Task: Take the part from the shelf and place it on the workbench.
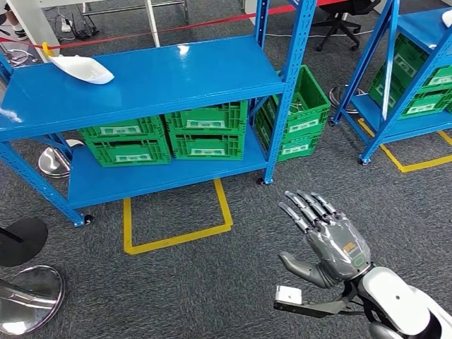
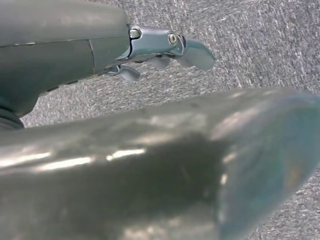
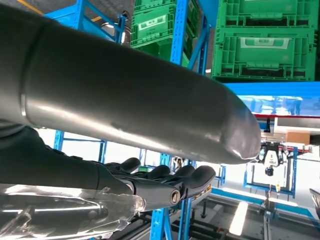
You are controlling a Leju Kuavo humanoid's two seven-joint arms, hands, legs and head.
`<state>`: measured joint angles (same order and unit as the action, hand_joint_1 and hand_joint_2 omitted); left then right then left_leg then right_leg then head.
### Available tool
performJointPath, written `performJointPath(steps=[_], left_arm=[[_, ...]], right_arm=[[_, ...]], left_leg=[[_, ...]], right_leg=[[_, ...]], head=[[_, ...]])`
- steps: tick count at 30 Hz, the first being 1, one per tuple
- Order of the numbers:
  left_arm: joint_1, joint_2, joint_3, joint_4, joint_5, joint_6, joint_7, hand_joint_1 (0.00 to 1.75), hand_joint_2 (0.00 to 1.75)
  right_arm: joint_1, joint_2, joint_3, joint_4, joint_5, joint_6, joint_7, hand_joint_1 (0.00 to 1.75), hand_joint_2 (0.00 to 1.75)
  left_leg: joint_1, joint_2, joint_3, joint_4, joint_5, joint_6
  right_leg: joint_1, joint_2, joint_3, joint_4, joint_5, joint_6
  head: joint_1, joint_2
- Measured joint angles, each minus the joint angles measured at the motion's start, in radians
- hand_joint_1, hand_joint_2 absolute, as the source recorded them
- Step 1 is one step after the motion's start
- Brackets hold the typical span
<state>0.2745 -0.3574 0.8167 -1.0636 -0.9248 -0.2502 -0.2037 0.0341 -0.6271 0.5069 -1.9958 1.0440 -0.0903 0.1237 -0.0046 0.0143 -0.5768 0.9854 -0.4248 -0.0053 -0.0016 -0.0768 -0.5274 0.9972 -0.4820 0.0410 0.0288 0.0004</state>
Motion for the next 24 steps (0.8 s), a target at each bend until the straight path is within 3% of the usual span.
performJointPath(steps=[1, 5, 7, 9, 11, 21, 24], left_arm=[[0.000, 0.000, -0.001, 0.000, 0.001, 0.000, 0.000, 0.00, 1.75], [0.000, 0.000, 0.000, 0.000, 0.014, -0.011, 0.035, 0.00, 1.75], [0.000, 0.000, 0.000, 0.000, 0.033, -0.020, 0.070, 0.00, 1.75], [0.003, 0.000, -0.001, 0.000, 0.066, -0.012, 0.094, 0.00, 0.87], [0.008, 0.000, -0.007, -0.004, 0.091, 0.008, 0.097, 0.00, 0.00], [0.015, -0.001, -0.029, -0.013, 0.078, 0.022, 0.050, 0.00, 0.00], [0.013, -0.001, -0.025, -0.013, 0.058, 0.000, 0.045, 0.00, 0.00]], right_arm=[[-0.001, 0.000, 0.000, 0.000, 0.000, -0.002, -0.003, 0.00, 1.75], [-0.014, 0.000, 0.007, 0.004, -0.009, -0.001, -0.017, 0.00, 1.75], [-0.023, 0.001, 0.012, 0.008, -0.024, 0.002, -0.018, 0.00, 0.87], [-0.032, 0.006, 0.016, 0.011, -0.034, 0.000, -0.017, 0.00, 0.00], [-0.039, 0.011, 0.021, 0.014, -0.038, -0.003, -0.022, 0.00, 0.00], [-0.048, 0.008, 0.036, 0.031, -0.040, -0.021, -0.047, 0.00, 0.00], [-0.049, 0.007, 0.040, 0.035, -0.074, 0.016, -0.036, 0.00, 0.00]], left_leg=[[0.000, 0.000, 0.000, 0.000, 0.000, 0.000], [0.000, 0.000, 0.000, 0.000, 0.000, 0.000], [0.000, 0.000, 0.000, 0.000, 0.000, 0.001], [0.000, 0.000, 0.000, 0.000, 0.000, 0.001], [0.000, 0.000, 0.000, 0.000, 0.000, 0.001], [0.000, 0.000, 0.000, 0.000, 0.000, 0.001], [0.000, 0.000, 0.000, 0.000, 0.000, 0.001]], right_leg=[[0.000, 0.000, 0.000, 0.000, 0.000, 0.000], [0.000, 0.000, 0.003, 0.000, 0.000, 0.000], [0.000, 0.000, 0.004, 0.000, 0.000, 0.000], [0.000, 0.000, 0.004, 0.000, 0.000, 0.000], [0.000, 0.000, 0.003, 0.000, 0.000, 0.000], [0.000, 0.001, 0.001, 0.000, 0.000, 0.000], [0.000, 0.001, -0.002, 0.000, 0.000, 0.000]], head=[[0.000, 0.000], [0.000, 0.000], [0.000, 0.000], [0.000, 0.000], [0.000, 0.000], [0.000, 0.000], [0.000, 0.000]])
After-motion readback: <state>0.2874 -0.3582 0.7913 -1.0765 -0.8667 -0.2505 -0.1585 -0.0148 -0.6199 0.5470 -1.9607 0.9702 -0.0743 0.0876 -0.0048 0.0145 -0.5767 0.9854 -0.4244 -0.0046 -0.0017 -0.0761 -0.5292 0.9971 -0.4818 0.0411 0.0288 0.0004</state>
